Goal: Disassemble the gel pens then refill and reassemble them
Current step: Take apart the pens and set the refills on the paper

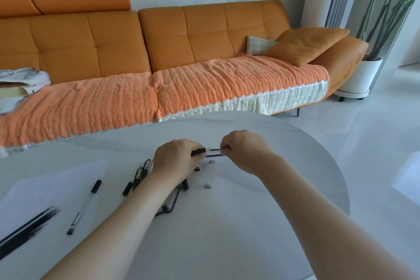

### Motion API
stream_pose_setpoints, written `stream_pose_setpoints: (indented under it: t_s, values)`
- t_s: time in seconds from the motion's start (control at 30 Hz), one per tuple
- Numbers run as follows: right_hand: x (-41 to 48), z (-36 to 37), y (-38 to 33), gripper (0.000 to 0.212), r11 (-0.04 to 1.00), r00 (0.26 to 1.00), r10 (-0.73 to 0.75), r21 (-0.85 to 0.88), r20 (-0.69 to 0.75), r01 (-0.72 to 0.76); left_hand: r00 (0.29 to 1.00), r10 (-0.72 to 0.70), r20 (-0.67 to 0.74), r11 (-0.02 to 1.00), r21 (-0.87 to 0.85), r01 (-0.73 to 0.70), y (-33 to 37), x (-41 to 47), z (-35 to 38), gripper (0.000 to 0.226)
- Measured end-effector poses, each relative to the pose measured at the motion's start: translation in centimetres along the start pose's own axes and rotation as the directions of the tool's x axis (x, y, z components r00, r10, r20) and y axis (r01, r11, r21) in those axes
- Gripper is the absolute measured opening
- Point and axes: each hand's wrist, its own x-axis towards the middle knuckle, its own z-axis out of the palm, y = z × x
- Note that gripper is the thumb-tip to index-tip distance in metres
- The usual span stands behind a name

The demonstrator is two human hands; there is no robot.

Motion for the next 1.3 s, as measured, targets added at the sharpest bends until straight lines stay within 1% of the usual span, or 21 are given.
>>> stream_pose_setpoints:
  t_s: [0.1,0.17,0.27,0.37,0.43,0.5,0.57,0.67,0.77,0.87,1.03,1.17,1.23,1.3]
  values:
    - [0.2,0.6,0.0,0.018,1.0,0.998,0.019,-0.011,0.067,-0.019,0.999,-0.037,0.036,0.999,-0.001,0.037,-0.2,-0.4,0.2,0.018]
    - [0.3,1.0,-0.1,0.018,0.999,0.996,0.03,-0.027,0.085,-0.028,0.997,-0.053,0.049,0.999,0.018,0.052,-0.3,-0.5,0.3,0.017]
    - [0.5,1.5,0.1,0.018,0.997,0.997,0.045,-0.067,0.057,-0.041,0.996,-0.068,0.056,0.997,0.024,0.067,-0.3,-0.7,-0.1,0.018]
    - [0.5,1.9,0.4,0.018,0.994,0.998,0.058,-0.094,0.031,-0.055,0.985,-0.129,0.117,0.992,0.012,0.128,-0.7,-0.9,-0.9,0.029]
    - [0.5,1.9,0.4,0.018,0.995,0.998,0.047,-0.086,0.04,-0.044,0.98,-0.157,0.124,0.988,0.015,0.157,-1.1,-1.3,-1.3,0.026]
    - [0.5,1.6,0.4,0.018,0.997,0.998,0.036,-0.072,0.05,-0.032,0.979,-0.174,0.101,0.985,0.005,0.175,-1.5,-1.9,-1.8,0.022]
    - [0.3,1.4,0.3,0.02,0.998,0.999,0.028,-0.049,0.028,-0.027,0.977,-0.19,0.1,0.981,-0.007,0.192,-1.7,-2.4,-2.2,0.017]
    - [-0.1,0.7,-0.9,0.027,0.998,0.999,0.01,0.068,-0.043,-0.007,0.967,-0.171,0.188,0.983,-0.028,0.179,-2.2,-3.2,-3.2,0.012]
    - [-0.7,0.1,-3.2,0.018,0.989,0.999,-0.019,0.149,-0.049,0.026,0.96,-0.126,0.252,0.99,-0.027,0.137,-3.2,-4.4,-4.4,0.014]
    - [-1.3,0.3,-5.7,0.01,0.982,0.997,-0.075,0.172,0.004,0.073,0.972,-0.063,0.225,0.998,-0.008,0.066,-4.1,-6.5,-5.3,0.009]
    - [-1.4,1.9,-9.1,0.017,0.968,0.98,-0.188,0.184,0.069,0.173,0.987,0.042,0.157,0.999,-0.007,-0.042,-5.6,-10.1,-6.5,0.013]
    - [-0.7,2.9,-11.1,0.02,0.975,0.976,-0.208,0.089,0.057,0.203,0.989,0.092,0.116,0.995,0.015,-0.094,-6.6,-11.4,-6.8,0.016]
    - [-0.3,3.2,-11.7,0.019,0.977,0.977,-0.208,0.062,0.055,0.204,0.993,0.082,0.085,0.997,0.007,-0.083,-6.6,-11.7,-6.7,0.016]
    - [0.1,3.4,-12.1,0.019,0.979,0.977,-0.201,0.046,0.075,0.198,0.997,0.037,0.072,0.999,-0.02,-0.036,-6.4,-11.7,-6.6,0.019]
